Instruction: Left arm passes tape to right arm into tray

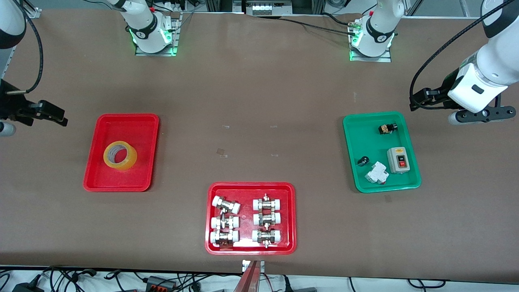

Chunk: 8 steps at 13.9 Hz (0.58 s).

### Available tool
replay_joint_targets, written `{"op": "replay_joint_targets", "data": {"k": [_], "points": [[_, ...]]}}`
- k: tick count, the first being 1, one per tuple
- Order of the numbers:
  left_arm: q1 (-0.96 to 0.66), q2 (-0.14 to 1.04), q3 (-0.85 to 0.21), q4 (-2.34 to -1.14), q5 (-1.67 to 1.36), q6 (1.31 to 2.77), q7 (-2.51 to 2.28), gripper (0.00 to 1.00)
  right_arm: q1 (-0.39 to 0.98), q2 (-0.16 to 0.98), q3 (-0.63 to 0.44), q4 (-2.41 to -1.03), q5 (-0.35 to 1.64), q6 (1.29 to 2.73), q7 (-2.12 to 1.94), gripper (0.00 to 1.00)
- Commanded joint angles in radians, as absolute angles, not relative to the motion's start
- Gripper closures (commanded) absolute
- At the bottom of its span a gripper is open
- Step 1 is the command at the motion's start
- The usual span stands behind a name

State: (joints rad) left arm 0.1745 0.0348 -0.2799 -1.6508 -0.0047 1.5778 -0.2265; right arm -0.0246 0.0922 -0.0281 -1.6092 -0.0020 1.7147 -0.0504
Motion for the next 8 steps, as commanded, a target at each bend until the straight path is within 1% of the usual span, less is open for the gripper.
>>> {"op": "replay_joint_targets", "data": {"k": [1, 3, 8], "points": [[0.181, 0.014, -0.278, -1.671, -0.017, 1.588, -0.209, 0.0, -0.021, 0.048, -0.029, -1.666, -0.015, 1.735, -0.035, 0.0], [0.181, 0.014, -0.278, -1.671, -0.017, 1.588, -0.209, 0.0, -0.02, 0.017, -0.028, -1.677, -0.014, 1.695, -0.035, 0.0], [0.181, 0.015, -0.276, -1.67, -0.017, 1.589, -0.209, 0.0, -0.023, 0.005, -0.029, -1.677, -0.003, 1.69, -0.049, 0.0]]}}
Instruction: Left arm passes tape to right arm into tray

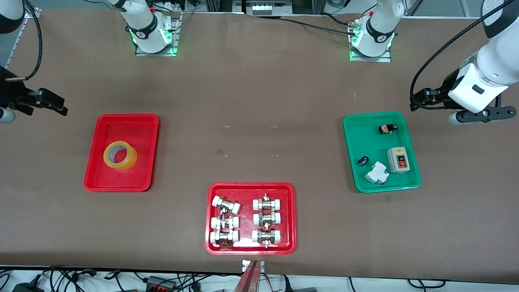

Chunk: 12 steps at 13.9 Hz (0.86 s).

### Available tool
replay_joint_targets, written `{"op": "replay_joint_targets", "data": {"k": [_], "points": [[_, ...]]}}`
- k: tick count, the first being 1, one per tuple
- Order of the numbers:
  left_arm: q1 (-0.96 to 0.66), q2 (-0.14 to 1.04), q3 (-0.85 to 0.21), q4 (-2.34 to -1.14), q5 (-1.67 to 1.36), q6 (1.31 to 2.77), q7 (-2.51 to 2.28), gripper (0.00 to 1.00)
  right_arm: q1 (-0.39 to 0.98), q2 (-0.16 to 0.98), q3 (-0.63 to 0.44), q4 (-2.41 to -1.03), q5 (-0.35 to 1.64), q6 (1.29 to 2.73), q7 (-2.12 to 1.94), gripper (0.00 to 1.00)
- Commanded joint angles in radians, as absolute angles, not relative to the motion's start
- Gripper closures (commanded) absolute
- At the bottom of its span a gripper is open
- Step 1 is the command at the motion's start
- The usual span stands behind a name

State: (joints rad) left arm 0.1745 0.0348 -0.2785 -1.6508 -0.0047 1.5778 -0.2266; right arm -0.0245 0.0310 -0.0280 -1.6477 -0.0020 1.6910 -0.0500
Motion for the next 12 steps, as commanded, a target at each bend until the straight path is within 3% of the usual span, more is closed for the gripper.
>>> {"op": "replay_joint_targets", "data": {"k": [1, 12], "points": [[0.181, 0.014, -0.278, -1.671, -0.017, 1.588, -0.209, 0.0, -0.023, 0.005, -0.029, -1.68, -0.006, 1.689, -0.049, 0.0], [0.181, 0.014, -0.273, -1.671, -0.015, 1.589, -0.209, 0.0, -0.021, -0.009, -0.028, -1.68, -0.012, 1.674, -0.049, 0.0]]}}
